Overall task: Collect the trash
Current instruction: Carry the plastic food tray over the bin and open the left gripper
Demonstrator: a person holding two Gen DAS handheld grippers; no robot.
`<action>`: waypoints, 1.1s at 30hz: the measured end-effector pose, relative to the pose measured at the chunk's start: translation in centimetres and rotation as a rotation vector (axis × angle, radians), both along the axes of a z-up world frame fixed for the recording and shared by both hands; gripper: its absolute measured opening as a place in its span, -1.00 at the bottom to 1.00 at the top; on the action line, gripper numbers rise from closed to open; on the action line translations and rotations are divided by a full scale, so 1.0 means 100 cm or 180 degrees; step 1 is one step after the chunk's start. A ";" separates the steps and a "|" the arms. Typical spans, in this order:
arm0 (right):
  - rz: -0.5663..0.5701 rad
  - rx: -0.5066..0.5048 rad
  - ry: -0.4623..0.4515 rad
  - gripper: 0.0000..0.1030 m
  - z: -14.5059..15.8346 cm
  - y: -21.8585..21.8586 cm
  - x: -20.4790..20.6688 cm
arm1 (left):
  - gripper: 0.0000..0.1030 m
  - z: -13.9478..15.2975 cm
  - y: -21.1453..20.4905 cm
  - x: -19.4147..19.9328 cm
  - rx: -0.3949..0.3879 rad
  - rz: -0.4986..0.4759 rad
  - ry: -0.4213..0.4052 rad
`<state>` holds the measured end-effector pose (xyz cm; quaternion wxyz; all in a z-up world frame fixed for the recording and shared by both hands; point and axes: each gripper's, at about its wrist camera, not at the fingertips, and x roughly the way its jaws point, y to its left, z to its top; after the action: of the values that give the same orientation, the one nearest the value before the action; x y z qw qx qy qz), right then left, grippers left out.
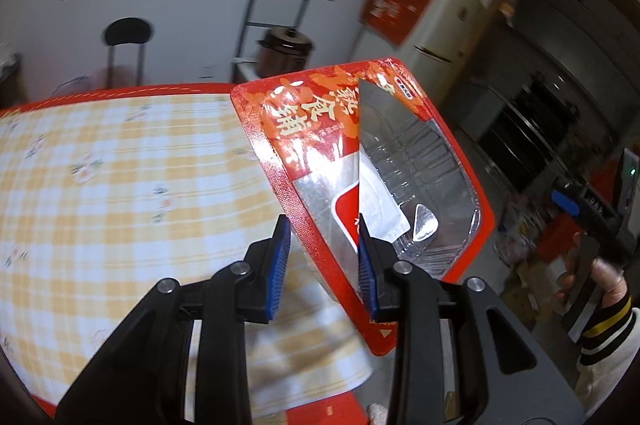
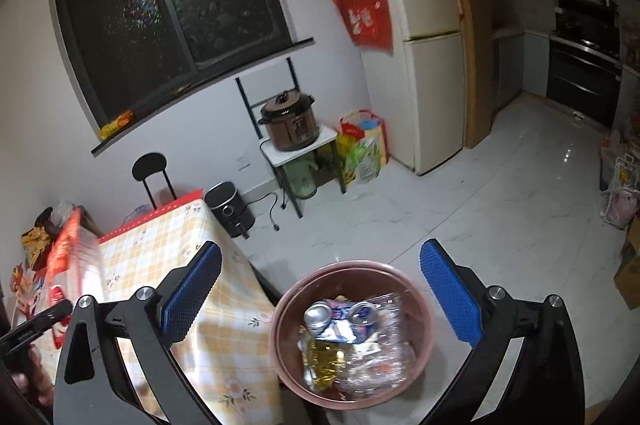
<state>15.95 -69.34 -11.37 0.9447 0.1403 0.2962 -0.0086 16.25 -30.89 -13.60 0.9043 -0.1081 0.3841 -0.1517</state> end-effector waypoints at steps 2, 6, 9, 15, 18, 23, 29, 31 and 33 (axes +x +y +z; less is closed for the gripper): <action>-0.0067 -0.0055 0.0012 0.90 0.003 -0.013 -0.010 | -0.34 -0.003 -0.021 0.007 0.0013 -0.0164 0.0019; -0.0229 -0.0075 0.0012 0.90 0.004 -0.036 -0.029 | -0.34 -0.012 -0.060 0.018 0.0041 -0.0438 0.0093; -0.0346 -0.0079 0.0020 0.90 0.003 -0.052 -0.041 | -0.34 -0.020 -0.086 0.025 0.0099 -0.0600 0.0152; -0.0560 -0.0061 0.0053 0.90 -0.003 -0.079 -0.064 | -0.34 -0.038 -0.134 0.039 0.0187 -0.0897 0.0272; -0.0636 -0.0050 0.0080 0.90 -0.006 -0.091 -0.074 | -0.34 -0.047 -0.154 0.046 0.0250 -0.0988 0.0322; -0.0800 -0.0019 0.0145 0.90 -0.015 -0.112 -0.091 | -0.34 -0.059 -0.182 0.059 0.0332 -0.1118 0.0374; -0.0932 -0.0006 0.0192 0.90 -0.022 -0.128 -0.106 | -0.32 -0.070 -0.210 0.072 0.0398 -0.1244 0.0410; -0.0954 -0.0002 0.0201 0.90 -0.023 -0.132 -0.107 | -0.17 -0.074 -0.220 0.078 0.0395 -0.1294 0.0403; -0.0981 0.0011 0.0214 0.90 -0.025 -0.135 -0.109 | 0.63 -0.082 -0.229 0.084 0.0338 -0.1379 0.0405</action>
<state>5.04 -82.82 -13.88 0.9215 0.1854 0.3027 -0.1577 24.70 -53.76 -21.75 0.8290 0.0152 0.4621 -0.3147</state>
